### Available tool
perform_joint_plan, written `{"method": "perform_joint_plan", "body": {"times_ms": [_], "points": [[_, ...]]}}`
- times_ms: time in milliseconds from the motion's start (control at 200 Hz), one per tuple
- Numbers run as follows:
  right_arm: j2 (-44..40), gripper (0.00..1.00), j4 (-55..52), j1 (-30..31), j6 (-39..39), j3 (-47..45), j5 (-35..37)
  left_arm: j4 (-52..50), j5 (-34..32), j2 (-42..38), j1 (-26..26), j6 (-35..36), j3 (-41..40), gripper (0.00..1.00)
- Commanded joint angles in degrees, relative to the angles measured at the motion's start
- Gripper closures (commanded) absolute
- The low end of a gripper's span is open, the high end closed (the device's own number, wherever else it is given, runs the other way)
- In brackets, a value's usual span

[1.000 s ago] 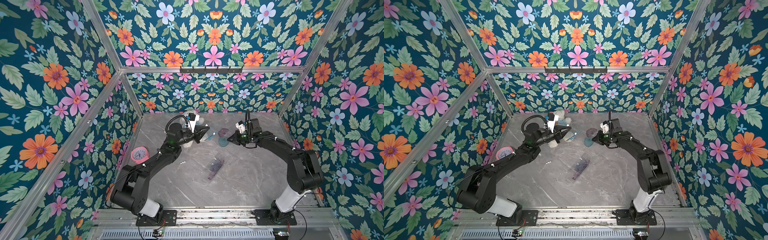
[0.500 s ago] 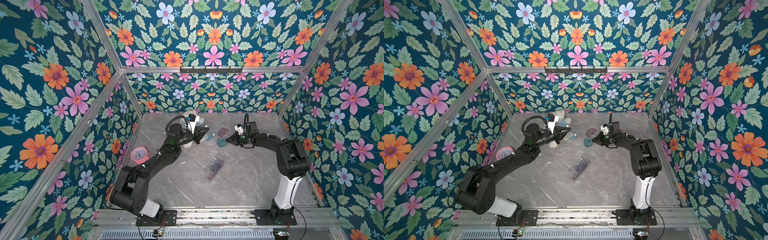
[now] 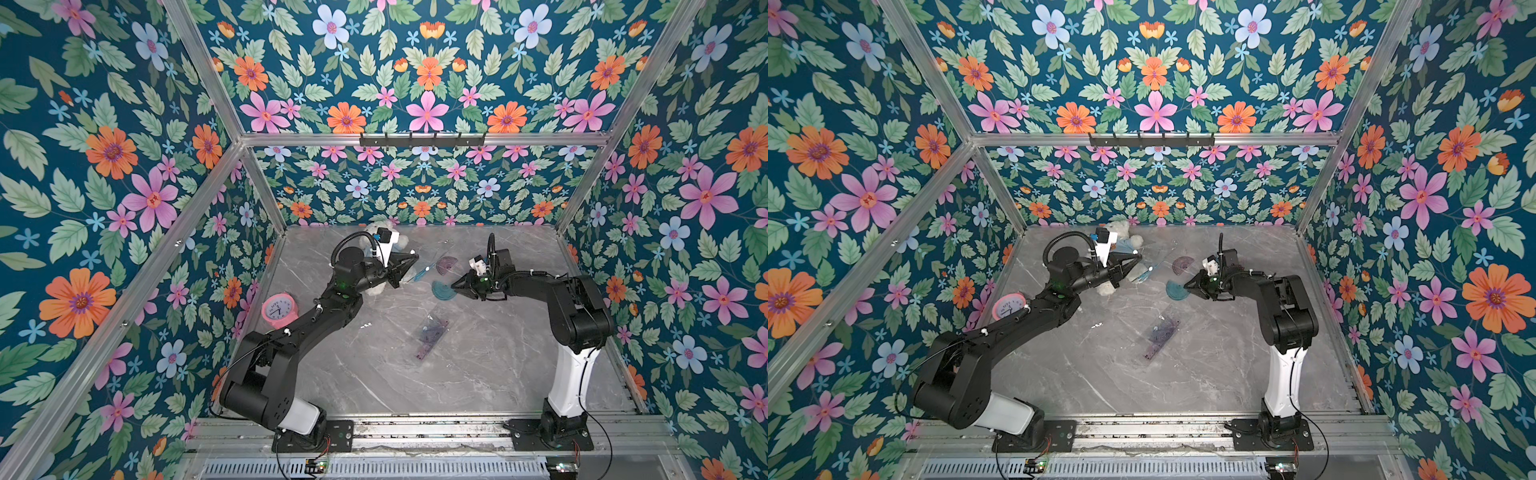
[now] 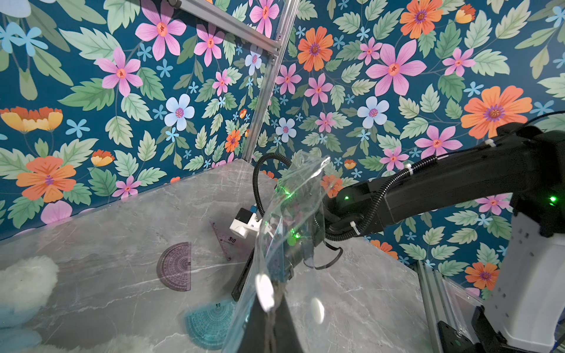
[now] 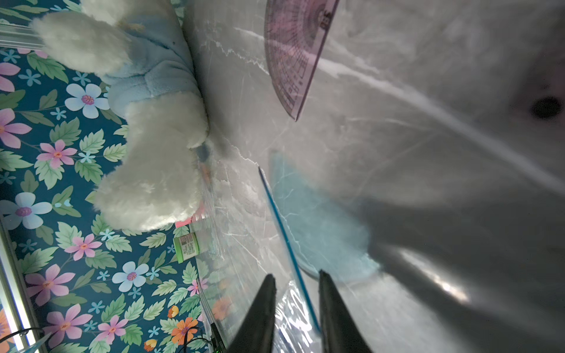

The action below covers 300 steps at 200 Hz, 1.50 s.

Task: Open the ruler set and take out the ruler
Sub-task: Place the ruler at the center of the board, then move the ruler set bag to the center of the board.

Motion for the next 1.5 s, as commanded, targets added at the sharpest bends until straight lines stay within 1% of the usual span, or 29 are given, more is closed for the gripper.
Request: {"method": "perform_joint_plan", "body": {"times_ms": [0,95,135,210,350,470,570,685,905,1115,1315,1495], "points": [[-0.97,0.61,0.52,0.02,0.76,-0.76,1.56,0.26,-0.34,-0.36,-0.01,0.42,0.15,1.00],[-2.36,0.57,0.27,0.02,0.85,-1.79,2.83,0.15,-0.64,-0.64,0.01,0.47,0.02,1.00],[-3.33,0.53,-0.47,0.01,0.72,-2.45,4.26,0.11,-0.94,-0.84,0.01,0.52,-0.09,1.00],[-5.53,0.52,-2.10,0.22,-0.13,-3.43,6.47,0.12,-1.68,-1.28,0.01,0.66,-0.37,1.00],[-9.65,0.49,-8.60,1.75,-3.43,-4.88,11.09,0.23,-4.55,-2.54,0.00,0.68,-1.29,1.00],[-12.54,0.48,-13.96,5.08,-6.03,-6.12,14.23,-0.02,-8.40,-4.53,0.05,0.57,-2.42,1.00],[-12.37,0.48,-16.96,8.50,-7.45,-6.57,15.75,-0.72,-11.30,-6.41,0.05,0.53,-3.27,1.00],[-11.00,0.48,-18.64,11.81,-8.42,-6.53,17.57,-1.71,-12.46,-8.25,0.10,0.55,-3.98,1.00],[-8.96,0.47,-17.87,16.37,-7.46,-5.93,14.69,-4.16,-13.05,-11.24,0.12,1.08,-5.18,1.00],[-6.05,0.46,-17.41,21.99,-6.54,-4.11,9.92,-5.43,-14.59,-14.97,0.07,1.87,-6.93,1.00],[-1.29,0.47,-19.21,26.58,-8.25,2.88,7.65,-7.00,-15.91,-18.32,0.04,2.43,-8.41,1.00],[1.98,0.48,-20.61,27.55,-9.34,8.05,6.17,-9.33,-17.54,-21.19,0.10,3.01,-9.29,1.00]]}}
